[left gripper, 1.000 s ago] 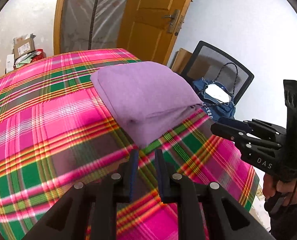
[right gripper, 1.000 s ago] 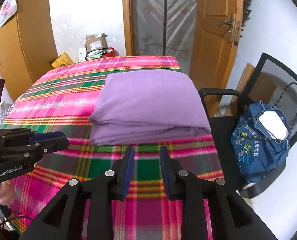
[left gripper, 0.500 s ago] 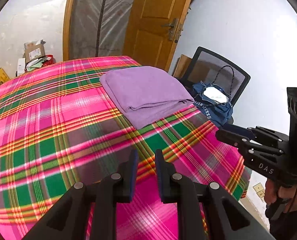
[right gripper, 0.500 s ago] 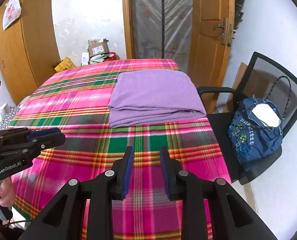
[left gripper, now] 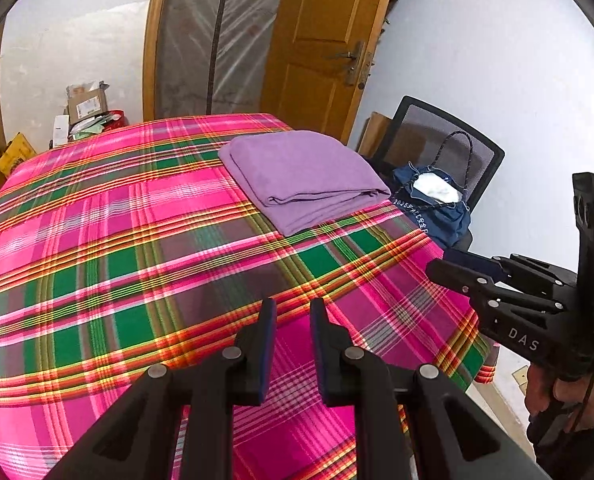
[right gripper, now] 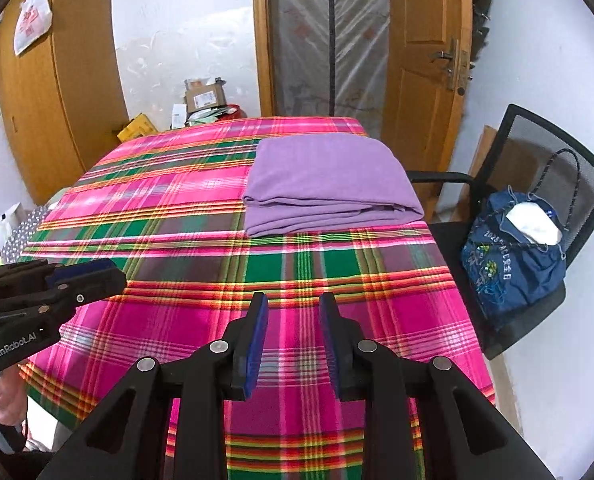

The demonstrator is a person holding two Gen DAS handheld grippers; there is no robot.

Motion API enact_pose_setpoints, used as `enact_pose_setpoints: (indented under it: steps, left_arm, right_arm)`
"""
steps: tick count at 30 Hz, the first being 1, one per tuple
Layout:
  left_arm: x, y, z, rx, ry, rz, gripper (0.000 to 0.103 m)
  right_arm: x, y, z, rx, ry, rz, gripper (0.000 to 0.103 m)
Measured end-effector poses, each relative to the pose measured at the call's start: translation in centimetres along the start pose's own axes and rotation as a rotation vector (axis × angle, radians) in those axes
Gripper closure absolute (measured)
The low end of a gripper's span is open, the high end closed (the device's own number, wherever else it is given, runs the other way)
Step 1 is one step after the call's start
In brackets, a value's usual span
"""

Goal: Fold clothes

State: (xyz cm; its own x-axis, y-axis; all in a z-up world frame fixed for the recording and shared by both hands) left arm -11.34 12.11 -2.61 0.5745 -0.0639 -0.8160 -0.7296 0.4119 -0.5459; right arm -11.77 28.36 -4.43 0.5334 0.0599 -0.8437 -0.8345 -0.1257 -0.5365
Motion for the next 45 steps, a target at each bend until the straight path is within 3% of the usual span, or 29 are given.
enact_pose_setpoints:
  steps: [10, 15, 21, 27, 31, 45]
  left_arm:
    - [0.2, -1.4, -1.8, -0.046, -0.021, 0.030, 0.086]
    - [0.2, -2.2, -2.0, -0.028, -0.029, 0.045, 0.086]
    - [-0.3, -3.0, -2.3, -0.077, -0.005, 0.086, 0.086]
    - [-0.4, -3.1, -3.5, -0.180, 0.026, 0.104, 0.086]
    - [-0.5, -2.6, -3.2, -0.130, 0.013, 0.098, 0.086]
    - [-0.1, -2.6, -3.1, -0.105, -0.004, 0.122, 0.086]
  right_arm:
    - [0.1, -0.1, -1.9, 0.013, -0.056, -0.017, 0.076]
    - [-0.2, -0.3, -2.4, 0.027, -0.072, -0.019, 0.076]
    - [-0.6, -0.1, -2.7, 0.036, -0.087, -0.021, 0.076]
    - [-0.9, 0.7, -3.2, 0.026, -0.106, -0.033, 0.076]
    - [-1.0, 1.2, -2.9, 0.031, -0.101, -0.036, 0.076]
    - [-0.8, 0.9, -3.2, 0.045, -0.099, -0.035, 0.076]
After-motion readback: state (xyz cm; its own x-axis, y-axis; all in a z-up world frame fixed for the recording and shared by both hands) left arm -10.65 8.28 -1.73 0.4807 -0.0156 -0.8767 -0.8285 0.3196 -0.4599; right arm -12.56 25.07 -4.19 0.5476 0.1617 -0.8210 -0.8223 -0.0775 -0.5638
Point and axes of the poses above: each gripper's, at about its wrist camera, not at the fingertips, and y roughly the way its jaws point, z to its right, x to its underside, the point moved 8 cm from there along y, roughly the way its jaws point, and after that the axes turned 10 degrees about z, right-handed, at the moved point
